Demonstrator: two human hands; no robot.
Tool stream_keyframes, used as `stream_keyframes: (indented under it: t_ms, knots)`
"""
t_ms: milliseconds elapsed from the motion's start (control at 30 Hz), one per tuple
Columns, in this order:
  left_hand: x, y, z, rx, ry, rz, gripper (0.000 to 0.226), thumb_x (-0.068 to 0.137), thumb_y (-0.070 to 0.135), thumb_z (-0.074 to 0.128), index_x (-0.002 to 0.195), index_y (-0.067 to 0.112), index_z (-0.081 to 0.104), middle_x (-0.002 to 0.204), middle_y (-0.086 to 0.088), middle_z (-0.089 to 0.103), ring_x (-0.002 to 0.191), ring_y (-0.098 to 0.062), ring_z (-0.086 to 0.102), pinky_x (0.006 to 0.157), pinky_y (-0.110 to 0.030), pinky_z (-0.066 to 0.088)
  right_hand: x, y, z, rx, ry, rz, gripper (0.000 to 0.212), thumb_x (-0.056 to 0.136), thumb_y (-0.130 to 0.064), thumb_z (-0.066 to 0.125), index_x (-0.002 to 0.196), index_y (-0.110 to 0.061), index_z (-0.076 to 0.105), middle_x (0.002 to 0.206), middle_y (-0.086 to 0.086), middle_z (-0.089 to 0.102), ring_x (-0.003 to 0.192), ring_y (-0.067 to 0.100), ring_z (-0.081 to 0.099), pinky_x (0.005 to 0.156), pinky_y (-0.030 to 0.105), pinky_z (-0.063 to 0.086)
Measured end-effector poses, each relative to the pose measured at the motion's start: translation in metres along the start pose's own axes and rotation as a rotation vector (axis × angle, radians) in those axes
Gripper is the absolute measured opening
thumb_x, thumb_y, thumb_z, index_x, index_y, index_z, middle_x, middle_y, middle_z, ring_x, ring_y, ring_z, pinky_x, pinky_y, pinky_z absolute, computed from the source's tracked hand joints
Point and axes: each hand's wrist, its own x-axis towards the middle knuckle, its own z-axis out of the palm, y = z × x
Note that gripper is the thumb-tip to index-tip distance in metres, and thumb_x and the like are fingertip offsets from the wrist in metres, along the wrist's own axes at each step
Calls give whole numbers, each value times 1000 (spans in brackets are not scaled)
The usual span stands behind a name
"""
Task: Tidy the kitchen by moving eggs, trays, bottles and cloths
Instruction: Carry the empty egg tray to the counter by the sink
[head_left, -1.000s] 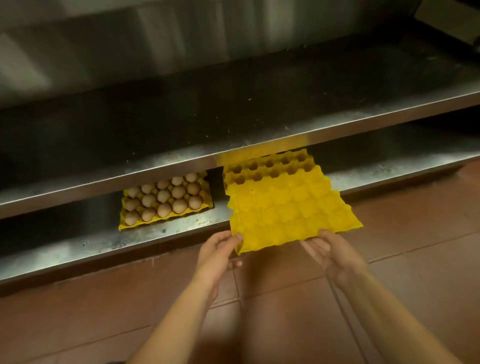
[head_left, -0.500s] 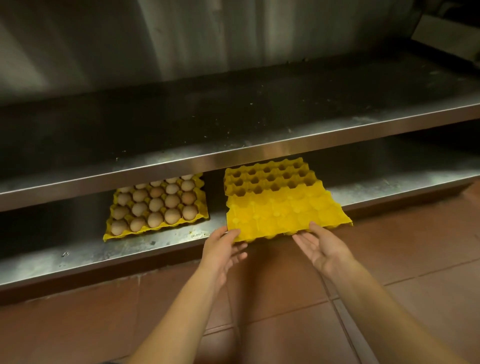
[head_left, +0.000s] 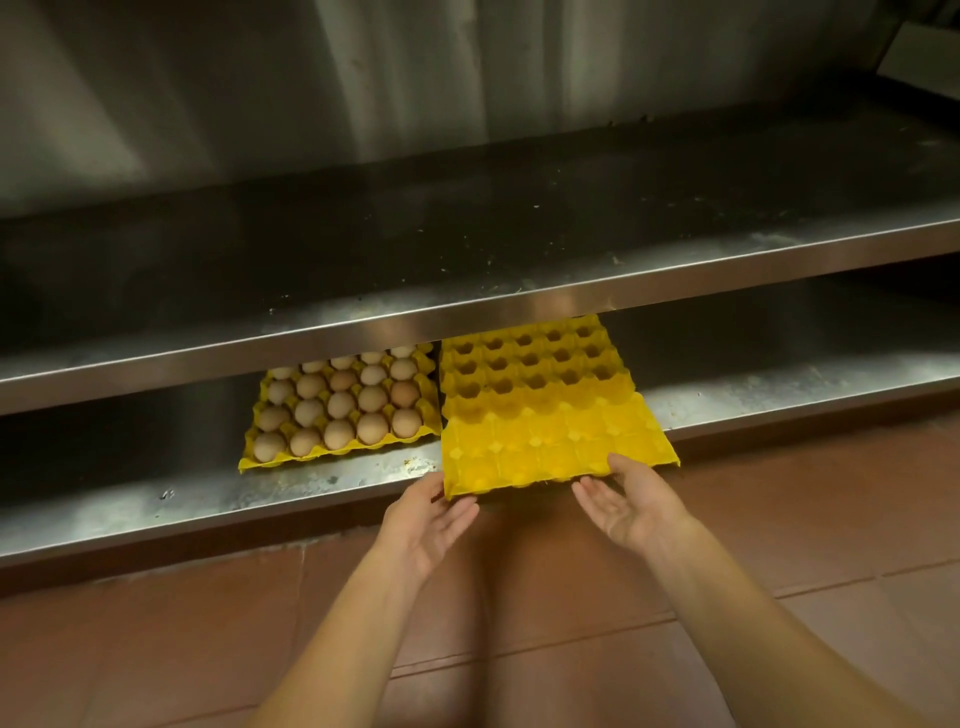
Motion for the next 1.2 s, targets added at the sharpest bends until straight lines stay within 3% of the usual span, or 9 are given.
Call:
stream_keyframes:
  t_ms: [133,267,400,533,733,833,933,1200]
  knots:
    - [-2,7,-2,-130,-25,-31,61,103,35,52,148,-4,35,146,-29,43,98,-37,65,81,-45,56,0,-2,-1,43,-35,32,56,100,-28,56,144,1,39,135,21,55,121,31,58,95,42,51]
    - [1,4,-3,-150,-34,-52,67,102,42,50,146,-7,37,144,-30,45,102,-38,64,79,-46,56,2,-7,-7,21,18,23,57,98,-37,58,141,-4,43,135,21,55,121,32,58,91,42,51]
    - [3,-1,-2,-128,-23,-60,72,102,48,48,147,-6,37,145,-28,45,109,-38,62,78,-47,55,6,-13,-14,75,96,-36,51,104,-37,45,144,-6,41,139,21,53,122,32,58,88,42,50]
    - [4,-3,-1,-140,-4,-64,76,100,55,45,147,-4,38,145,-27,47,105,-37,64,79,-48,55,7,-17,-18,123,112,-71,49,105,-39,37,145,-10,42,137,20,54,117,34,59,88,44,51]
    - [7,-2,-3,-235,-34,-25,79,102,59,35,146,-6,38,132,-26,53,110,-38,63,96,-49,49,11,-18,-18,212,37,-87,58,104,-50,28,143,-11,45,139,21,54,120,35,59,91,44,50]
    - [7,1,-1,-297,-60,0,81,101,60,34,148,-7,36,144,-26,48,121,-39,59,99,-49,48,12,-18,-15,228,5,-97,64,103,-55,26,144,-10,45,138,20,55,115,34,60,92,43,50]
    - [8,4,0,-332,-102,25,82,100,61,33,149,-4,35,151,-24,42,124,-39,58,98,-50,49,13,-20,-11,246,-38,-98,70,102,-59,24,147,-8,41,141,19,53,122,35,58,95,43,49]
    - [16,10,4,-418,-189,24,84,98,67,33,149,1,38,153,-22,42,129,-42,54,104,-55,46,24,-25,-5,279,-143,-112,79,98,-65,23,150,-7,37,148,17,47,132,39,49,107,49,44]
